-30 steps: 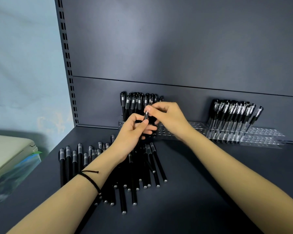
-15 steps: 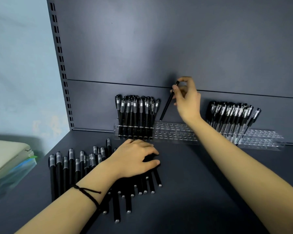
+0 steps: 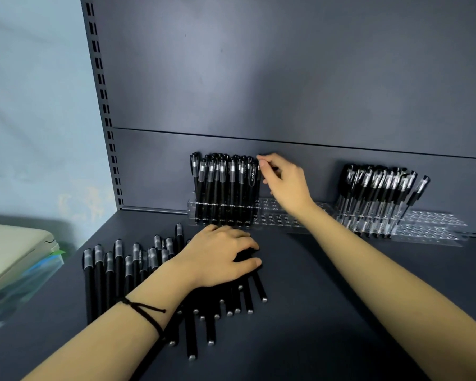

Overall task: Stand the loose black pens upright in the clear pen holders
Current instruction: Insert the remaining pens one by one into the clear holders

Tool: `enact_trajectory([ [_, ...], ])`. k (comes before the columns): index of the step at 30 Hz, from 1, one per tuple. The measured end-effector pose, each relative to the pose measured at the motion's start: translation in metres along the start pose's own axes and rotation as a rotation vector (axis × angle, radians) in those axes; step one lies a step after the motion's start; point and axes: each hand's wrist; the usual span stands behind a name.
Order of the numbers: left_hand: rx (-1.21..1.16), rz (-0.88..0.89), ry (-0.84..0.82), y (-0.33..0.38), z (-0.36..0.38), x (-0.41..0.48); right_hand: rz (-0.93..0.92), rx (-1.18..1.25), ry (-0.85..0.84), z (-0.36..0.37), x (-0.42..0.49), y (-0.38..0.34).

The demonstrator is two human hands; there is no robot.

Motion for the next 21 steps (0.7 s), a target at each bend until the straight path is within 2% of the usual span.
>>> enact_trajectory([
  [5, -0.008, -0.019, 0.056, -0.005, -0.006, -0.003, 0.079, -0.054, 0.030, -0.006, -0.022, -0.009],
  [7, 0.022, -0.063, 0.103, -0.013, -0.014, -0.007, 0.131, -0.052, -0.100, -0.010, -0.039, -0.014],
  [10, 0.025, -0.157, 0.151, -0.028, -0.028, -0.020, 0.249, -0.082, -0.448, -0.014, -0.070, -0.027],
  [12, 0.070, -0.191, 0.125, -0.033, -0.032, -0.032, 0.298, -0.199, -0.591, -0.015, -0.088, -0.040],
  [16, 0.144, -0.157, 0.096, -0.039, -0.024, -0.049, 0.318, -0.405, -0.727, -0.009, -0.101, -0.068],
  [21, 0.038, -0.171, 0.096, -0.042, -0.015, -0.049, 0.397, -0.422, -0.784, 0.003, -0.103, -0.079],
])
Point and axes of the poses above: each hand's wrist, its own x-axis towards the middle knuckle, its own z-axis out of the palm, y = z × x, and after that the axes turned 5 degrees about -y, right-handed
